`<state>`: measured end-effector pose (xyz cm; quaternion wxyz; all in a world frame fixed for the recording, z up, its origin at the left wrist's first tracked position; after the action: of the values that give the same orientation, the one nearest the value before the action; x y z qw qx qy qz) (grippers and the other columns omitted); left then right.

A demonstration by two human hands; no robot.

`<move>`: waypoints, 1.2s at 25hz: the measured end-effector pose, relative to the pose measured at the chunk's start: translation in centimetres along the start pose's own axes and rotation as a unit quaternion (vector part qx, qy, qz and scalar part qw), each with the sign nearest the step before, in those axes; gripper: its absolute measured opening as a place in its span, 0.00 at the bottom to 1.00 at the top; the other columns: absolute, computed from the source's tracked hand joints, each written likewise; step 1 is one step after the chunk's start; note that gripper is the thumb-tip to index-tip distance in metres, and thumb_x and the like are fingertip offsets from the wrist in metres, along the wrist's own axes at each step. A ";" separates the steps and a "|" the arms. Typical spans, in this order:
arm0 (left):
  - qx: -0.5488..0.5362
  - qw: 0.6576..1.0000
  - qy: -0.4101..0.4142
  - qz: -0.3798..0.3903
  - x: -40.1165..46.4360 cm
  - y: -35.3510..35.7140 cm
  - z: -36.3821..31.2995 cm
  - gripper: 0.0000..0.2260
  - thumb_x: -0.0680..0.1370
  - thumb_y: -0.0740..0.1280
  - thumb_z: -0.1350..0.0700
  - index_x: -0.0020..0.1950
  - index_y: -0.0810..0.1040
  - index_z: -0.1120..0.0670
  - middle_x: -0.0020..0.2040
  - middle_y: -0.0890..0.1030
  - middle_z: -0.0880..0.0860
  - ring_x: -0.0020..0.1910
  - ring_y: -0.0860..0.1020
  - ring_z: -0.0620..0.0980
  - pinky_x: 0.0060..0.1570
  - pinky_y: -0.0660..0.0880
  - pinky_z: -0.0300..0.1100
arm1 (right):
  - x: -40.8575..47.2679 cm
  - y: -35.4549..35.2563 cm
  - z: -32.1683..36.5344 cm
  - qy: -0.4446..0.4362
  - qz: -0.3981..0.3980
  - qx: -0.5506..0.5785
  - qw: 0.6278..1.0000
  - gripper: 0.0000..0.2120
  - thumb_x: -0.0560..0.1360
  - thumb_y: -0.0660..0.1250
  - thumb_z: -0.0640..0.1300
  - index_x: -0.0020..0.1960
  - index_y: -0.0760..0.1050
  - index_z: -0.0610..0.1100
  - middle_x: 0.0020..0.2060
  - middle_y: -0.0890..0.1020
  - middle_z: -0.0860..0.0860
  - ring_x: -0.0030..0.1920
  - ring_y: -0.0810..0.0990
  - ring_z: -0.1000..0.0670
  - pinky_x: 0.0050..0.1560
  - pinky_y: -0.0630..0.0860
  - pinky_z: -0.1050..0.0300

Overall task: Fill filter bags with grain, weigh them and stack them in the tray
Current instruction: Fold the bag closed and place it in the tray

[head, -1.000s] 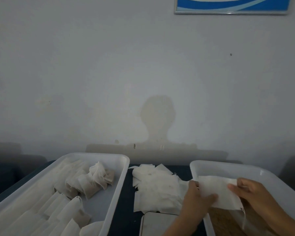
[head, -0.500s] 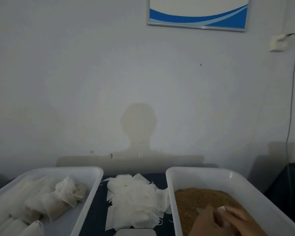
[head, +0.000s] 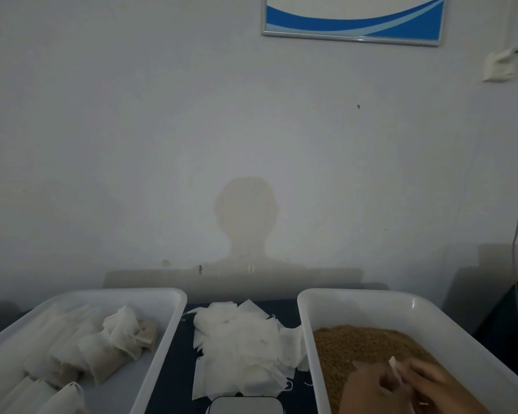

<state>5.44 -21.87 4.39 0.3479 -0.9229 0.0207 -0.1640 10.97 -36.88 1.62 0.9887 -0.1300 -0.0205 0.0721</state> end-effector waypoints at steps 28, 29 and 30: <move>-0.077 0.992 -0.074 0.060 -0.3 1.1 0.0 0.12 0.78 0.62 0.46 0.35 0.69 0.46 0.36 0.73 0.42 0.41 0.73 0.43 0.40 0.68 0.38 | -2.1 3.6 0.3 0.048 0.082 0.066 0.993 0.09 0.78 0.62 0.36 0.43 0.79 0.35 0.32 0.77 0.40 0.28 0.76 0.47 0.26 0.73 0.57; -0.069 0.993 -0.077 0.061 -0.4 1.1 0.0 0.12 0.76 0.63 0.45 0.34 0.67 0.46 0.38 0.74 0.43 0.42 0.73 0.43 0.39 0.68 0.37 | -2.2 3.7 0.6 0.037 0.085 0.047 0.995 0.10 0.78 0.61 0.36 0.41 0.76 0.33 0.32 0.76 0.41 0.28 0.75 0.47 0.27 0.73 0.57; -0.061 0.993 -0.078 0.060 -0.5 1.1 0.0 0.12 0.76 0.63 0.44 0.35 0.67 0.46 0.40 0.75 0.43 0.42 0.73 0.44 0.40 0.68 0.38 | -2.3 3.8 0.8 0.027 0.089 0.026 0.995 0.10 0.78 0.62 0.37 0.40 0.73 0.34 0.31 0.74 0.41 0.28 0.74 0.48 0.27 0.74 0.57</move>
<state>5.04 -22.60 3.55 0.3008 -0.9494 0.0585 -0.0689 8.11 -33.43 1.35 0.9815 -0.1071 0.0194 0.1572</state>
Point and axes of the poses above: each hand's wrist, its own x-axis towards the middle knuckle, its own y-axis out of the palm, z = x × y, the point moved 9 cm from there along x, towards the middle knuckle
